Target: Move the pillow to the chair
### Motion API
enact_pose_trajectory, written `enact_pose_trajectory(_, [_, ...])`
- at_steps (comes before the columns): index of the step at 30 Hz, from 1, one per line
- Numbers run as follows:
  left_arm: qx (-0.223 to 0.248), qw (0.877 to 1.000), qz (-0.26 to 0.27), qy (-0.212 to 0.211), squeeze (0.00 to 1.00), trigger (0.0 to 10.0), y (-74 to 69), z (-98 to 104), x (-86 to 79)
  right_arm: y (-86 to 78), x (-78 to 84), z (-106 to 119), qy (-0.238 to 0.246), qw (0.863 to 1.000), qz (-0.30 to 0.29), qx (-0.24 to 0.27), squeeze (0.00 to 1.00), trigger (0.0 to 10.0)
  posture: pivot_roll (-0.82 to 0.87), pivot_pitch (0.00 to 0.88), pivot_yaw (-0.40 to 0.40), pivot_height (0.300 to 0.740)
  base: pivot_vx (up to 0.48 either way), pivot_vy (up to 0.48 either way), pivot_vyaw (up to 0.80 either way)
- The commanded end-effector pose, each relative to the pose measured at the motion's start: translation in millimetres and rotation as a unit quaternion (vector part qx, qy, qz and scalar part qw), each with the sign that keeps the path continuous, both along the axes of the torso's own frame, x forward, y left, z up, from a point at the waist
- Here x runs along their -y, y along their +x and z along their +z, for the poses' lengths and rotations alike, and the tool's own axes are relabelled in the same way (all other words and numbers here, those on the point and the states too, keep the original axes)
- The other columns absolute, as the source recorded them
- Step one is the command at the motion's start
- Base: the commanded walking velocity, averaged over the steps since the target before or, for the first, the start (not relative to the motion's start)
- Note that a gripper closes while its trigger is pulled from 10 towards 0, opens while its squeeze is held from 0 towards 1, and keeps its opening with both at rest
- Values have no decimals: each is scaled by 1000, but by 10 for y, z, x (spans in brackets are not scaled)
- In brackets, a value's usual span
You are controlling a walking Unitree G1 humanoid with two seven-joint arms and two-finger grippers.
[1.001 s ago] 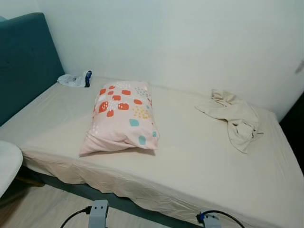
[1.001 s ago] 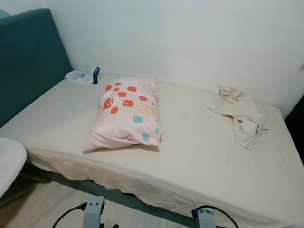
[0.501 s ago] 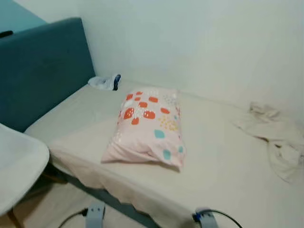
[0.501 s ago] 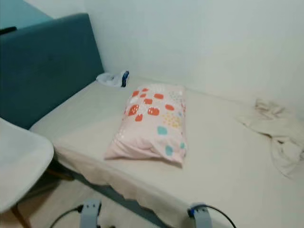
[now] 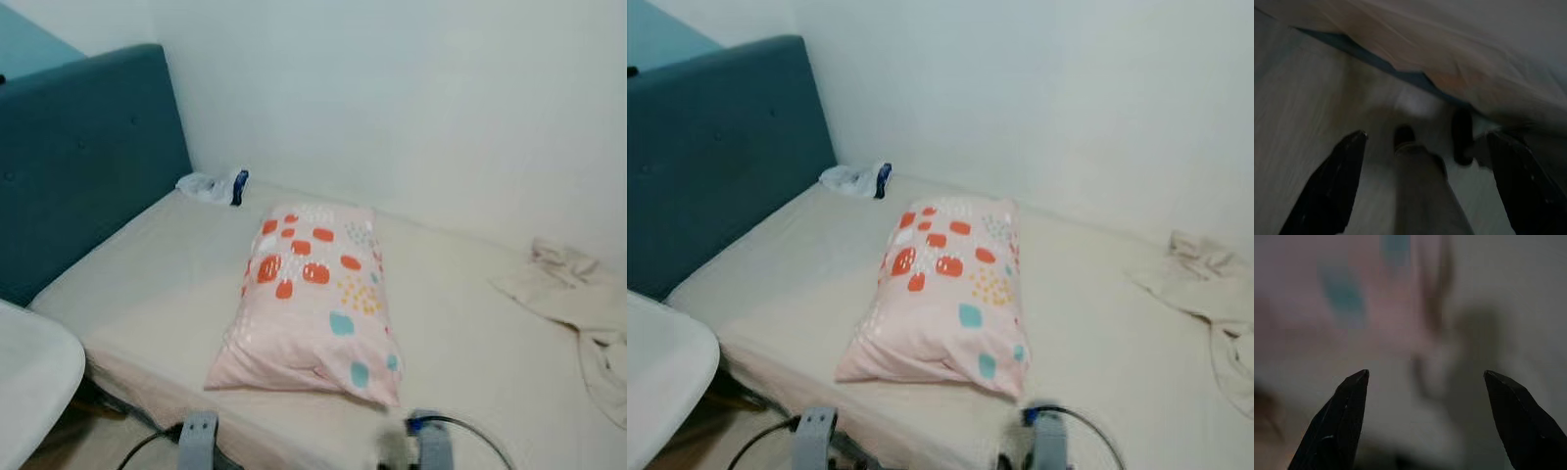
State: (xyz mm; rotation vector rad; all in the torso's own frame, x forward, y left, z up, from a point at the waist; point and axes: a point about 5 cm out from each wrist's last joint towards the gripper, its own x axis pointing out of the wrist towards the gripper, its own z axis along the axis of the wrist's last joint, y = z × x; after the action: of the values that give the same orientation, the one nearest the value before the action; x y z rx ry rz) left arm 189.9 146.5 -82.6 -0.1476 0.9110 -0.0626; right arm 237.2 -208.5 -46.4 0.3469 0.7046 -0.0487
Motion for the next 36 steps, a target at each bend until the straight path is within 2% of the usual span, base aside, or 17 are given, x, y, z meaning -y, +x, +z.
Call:
enact_pose_trajectory(1, [-17, 1000, -2, 12, 0, 10000, -112, -54, -65, 182, 36, 158, 41, 997, -29, 55, 0, 10000, -50, 0, 15, 740, 0, 0, 0])
enact_pose_trajectory(4, [-20, 1000, -6, 16, 0, 10000, -136, -63, -85, 406, 112, 375, 52, 992, -39, 108, 0, 10000, -47, 0, 17, 740, 0, 0, 0])
enact_pose_trajectory(6, [-21, 1000, -8, 17, 0, 10000, -153, -70, -99, 497, 145, 467, 52, 990, -49, 125, 0, 10000, -42, 0, 18, 740, 0, 0, 0])
enact_pose_trajectory(11, [-23, 999, -14, 24, 0, 10000, -184, -81, -133, 652, 192, 610, 52, 988, -71, 128, 0, 10000, -32, 0, 20, 740, 0, 0, 0])
enact_pose_trajectory(16, [-22, 999, -14, 26, 0, 10000, -198, -84, -154, 688, 202, 641, 58, 987, -85, 125, 0, 10000, -20, 0, 23, 740, 0, 0, 0])
enact_pose_trajectory(17, [-18, 999, -15, 28, 0, 10000, -224, -88, -198, 699, 231, 654, 66, 984, -108, 123, 0, 10000, 4, 0, 41, 735, 0, 0, 0])
enact_pose_trajectory(20, [-11, 999, -17, 29, 0, 10000, -234, -83, -234, 700, 262, 663, 73, 981, -125, 126, 0, 10000, 16, 3, 48, 725, 0, 0, 0])
enact_pose_trajectory(21, [-2, 999, -18, 28, 0, 10000, -223, -71, -253, 702, 279, 672, 77, 980, -130, 129, 0, 10000, 27, 30, 54, 720, 0, 0, 0])
enact_pose_trajectory(25, [5, 999, -19, 28, 0, 10000, -218, -63, -268, 703, 287, 677, 79, 979, -132, 131, 0, 10000, 30, 37, 55, 715, 0, 0, 0])
enact_pose_trajectory(26, [25, 999, -21, 28, 0, 10000, -162, -27, -283, 718, 312, 703, 81, 978, -133, 136, 0, 10000, 46, 78, 63, 710, 0, 0, 0])
enact_pose_trajectory(28, [59, 997, -29, 29, 0, 10000, -59, 43, -304, 747, 343, 749, 80, 978, -132, 143, 0, 10000, 56, 113, 70, 700, 0, 0, 0])
enact_pose_trajectory(29, [59, 997, -29, 29, 0, 10000, -59, 43, -304, 747, 343, 749, 80, 978, -132, 143, 0, 10000, 56, 113, 70, 700, 0, 0, 0])
enact_pose_trajectory(32, [110, 993, -28, 25, 0, 10000, 122, 170, -339, 798, 370, 819, 68, 978, -125, 150, 0, 10000, 64, 160, 78, 685, 0, 0, 0])
enact_pose_trajectory(36, [122, 992, -27, 25, 0, 10000, 173, 206, -345, 811, 374, 834, 63, 979, -122, 150, 0, 10000, 64, 160, 78, 680, 0, 0, 0])
